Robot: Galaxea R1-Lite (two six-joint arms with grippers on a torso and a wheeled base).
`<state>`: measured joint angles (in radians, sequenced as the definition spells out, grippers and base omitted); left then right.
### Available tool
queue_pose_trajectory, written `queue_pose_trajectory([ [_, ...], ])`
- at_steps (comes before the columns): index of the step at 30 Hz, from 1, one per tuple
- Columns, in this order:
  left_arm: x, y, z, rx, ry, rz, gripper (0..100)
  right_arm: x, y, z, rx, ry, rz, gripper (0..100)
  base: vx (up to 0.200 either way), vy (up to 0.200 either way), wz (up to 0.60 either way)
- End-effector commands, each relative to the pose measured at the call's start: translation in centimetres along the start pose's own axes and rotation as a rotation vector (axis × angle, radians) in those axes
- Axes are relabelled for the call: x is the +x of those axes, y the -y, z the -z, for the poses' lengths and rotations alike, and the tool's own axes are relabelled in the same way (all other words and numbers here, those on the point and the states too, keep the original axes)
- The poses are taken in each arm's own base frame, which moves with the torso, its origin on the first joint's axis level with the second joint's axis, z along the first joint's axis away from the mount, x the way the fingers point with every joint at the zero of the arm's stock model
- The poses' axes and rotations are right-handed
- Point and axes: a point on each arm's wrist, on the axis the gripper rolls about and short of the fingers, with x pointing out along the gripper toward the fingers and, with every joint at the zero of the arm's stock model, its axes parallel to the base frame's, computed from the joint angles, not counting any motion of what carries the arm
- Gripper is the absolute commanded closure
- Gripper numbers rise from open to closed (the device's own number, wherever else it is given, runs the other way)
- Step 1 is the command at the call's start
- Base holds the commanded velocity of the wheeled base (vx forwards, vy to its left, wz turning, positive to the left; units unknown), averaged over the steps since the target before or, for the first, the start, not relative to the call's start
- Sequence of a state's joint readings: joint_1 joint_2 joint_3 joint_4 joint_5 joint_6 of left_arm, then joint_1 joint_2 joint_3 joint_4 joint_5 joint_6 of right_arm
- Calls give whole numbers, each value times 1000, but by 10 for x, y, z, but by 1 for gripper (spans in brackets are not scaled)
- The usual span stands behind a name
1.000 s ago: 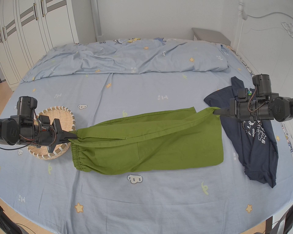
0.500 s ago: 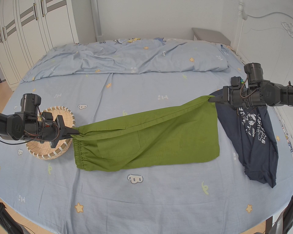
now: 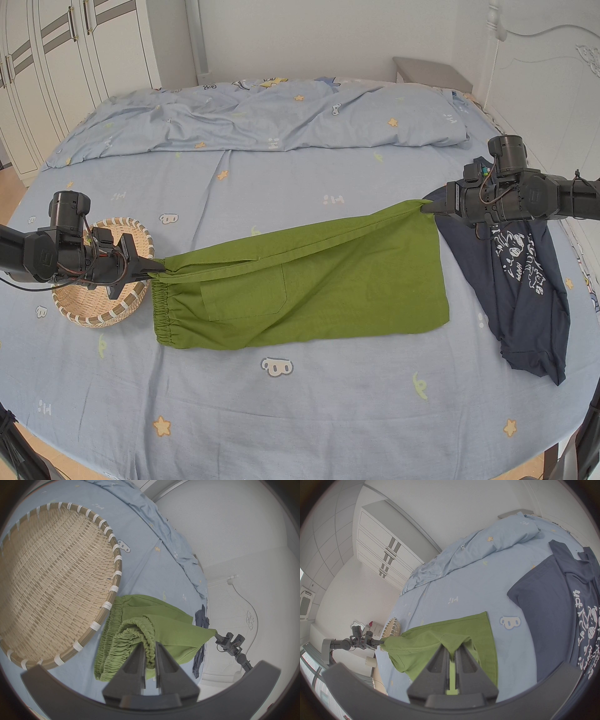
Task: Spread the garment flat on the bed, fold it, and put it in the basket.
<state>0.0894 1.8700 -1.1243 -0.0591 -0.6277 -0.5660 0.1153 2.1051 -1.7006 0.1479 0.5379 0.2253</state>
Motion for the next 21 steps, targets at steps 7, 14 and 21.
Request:
queue_pose_trajectory([
  [7,8,-4,-2,-7,-10,-5,100,23,18,3,13,-17,-7,100,0,0,0],
  [14,13,-7,-1,-12,-24,-8,100,34,19,5,14,-30,-21,100,0,0,0],
  [21,16,-8,-2,-7,-22,-6,0,38,21,6,13,-32,-22,0,0,0,0],
])
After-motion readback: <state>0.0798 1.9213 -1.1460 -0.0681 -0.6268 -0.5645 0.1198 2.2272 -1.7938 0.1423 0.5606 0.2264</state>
